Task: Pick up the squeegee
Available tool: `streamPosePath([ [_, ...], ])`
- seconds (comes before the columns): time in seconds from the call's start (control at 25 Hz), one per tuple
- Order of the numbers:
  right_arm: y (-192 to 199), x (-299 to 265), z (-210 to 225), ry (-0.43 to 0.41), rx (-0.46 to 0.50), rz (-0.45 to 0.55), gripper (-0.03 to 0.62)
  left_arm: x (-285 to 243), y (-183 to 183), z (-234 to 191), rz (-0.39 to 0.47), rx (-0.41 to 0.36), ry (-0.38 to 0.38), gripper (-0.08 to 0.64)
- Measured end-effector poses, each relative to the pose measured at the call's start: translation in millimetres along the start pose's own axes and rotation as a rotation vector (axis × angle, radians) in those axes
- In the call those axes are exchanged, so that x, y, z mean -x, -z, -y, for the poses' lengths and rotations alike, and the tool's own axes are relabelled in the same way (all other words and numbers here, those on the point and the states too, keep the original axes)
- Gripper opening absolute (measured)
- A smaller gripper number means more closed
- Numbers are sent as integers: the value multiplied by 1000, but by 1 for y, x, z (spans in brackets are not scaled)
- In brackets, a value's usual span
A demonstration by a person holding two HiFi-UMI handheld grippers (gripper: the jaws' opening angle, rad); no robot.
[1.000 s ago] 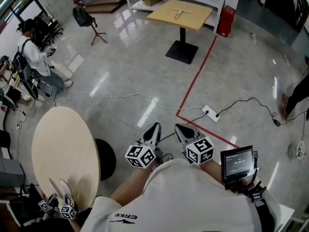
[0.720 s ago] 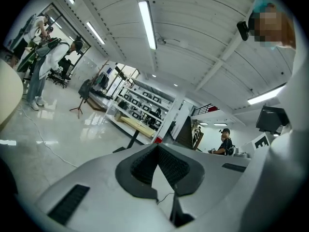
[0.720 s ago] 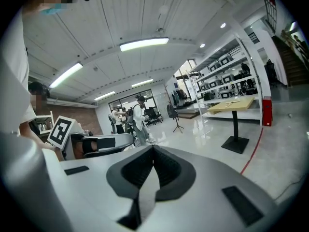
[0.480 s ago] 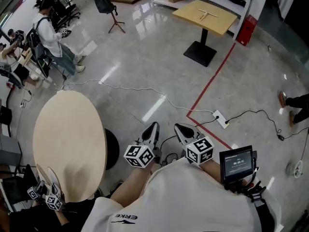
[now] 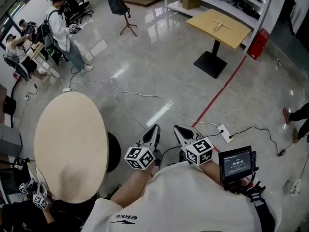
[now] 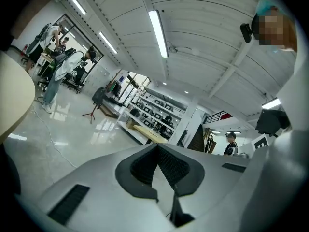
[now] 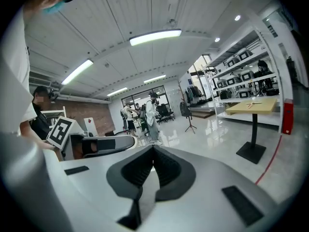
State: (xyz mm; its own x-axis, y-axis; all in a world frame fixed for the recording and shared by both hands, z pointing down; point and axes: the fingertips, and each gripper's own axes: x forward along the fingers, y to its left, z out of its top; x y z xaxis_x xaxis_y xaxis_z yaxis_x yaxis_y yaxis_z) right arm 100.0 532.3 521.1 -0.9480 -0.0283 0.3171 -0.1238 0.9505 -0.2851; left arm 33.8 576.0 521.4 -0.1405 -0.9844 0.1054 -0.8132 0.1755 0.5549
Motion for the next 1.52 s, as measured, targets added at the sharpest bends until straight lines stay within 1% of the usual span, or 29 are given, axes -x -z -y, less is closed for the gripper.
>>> streamPosePath([
  [0.16, -25, -10, -9, -8, 7, 13, 3, 0, -27, -1, 9, -9, 3, 5],
  [0.2, -31, -14, -5, -9, 6, 14, 3, -6, -33, -2, 10, -12, 3, 5],
  [0.4, -51, -45, 61, -31, 2, 9, 3, -80, -44, -16, 17, -15, -15, 5],
  [0.48, -58, -54, 78, -41, 4, 9, 3, -98, -48, -19, 26, -13, -20, 5],
  [0.92, -79, -94, 149, -97, 18, 12, 3, -174, -60, -42, 72, -1, -66, 5],
  [1.04, -86, -106, 160, -97, 9, 9, 3, -185, -69, -46, 78, 0, -65, 5],
  [1.16, -87, -117, 164, -105, 1, 3, 3, -192, -68, -56, 67, 7, -70, 5],
  [1.32, -90, -133, 179, -95, -9, -4, 3, -214, -76, -69, 65, 13, -62, 5],
  [1.52, -107, -171, 207, -44, -22, 1, 3, -256, -96, -97, 41, 12, -13, 5],
])
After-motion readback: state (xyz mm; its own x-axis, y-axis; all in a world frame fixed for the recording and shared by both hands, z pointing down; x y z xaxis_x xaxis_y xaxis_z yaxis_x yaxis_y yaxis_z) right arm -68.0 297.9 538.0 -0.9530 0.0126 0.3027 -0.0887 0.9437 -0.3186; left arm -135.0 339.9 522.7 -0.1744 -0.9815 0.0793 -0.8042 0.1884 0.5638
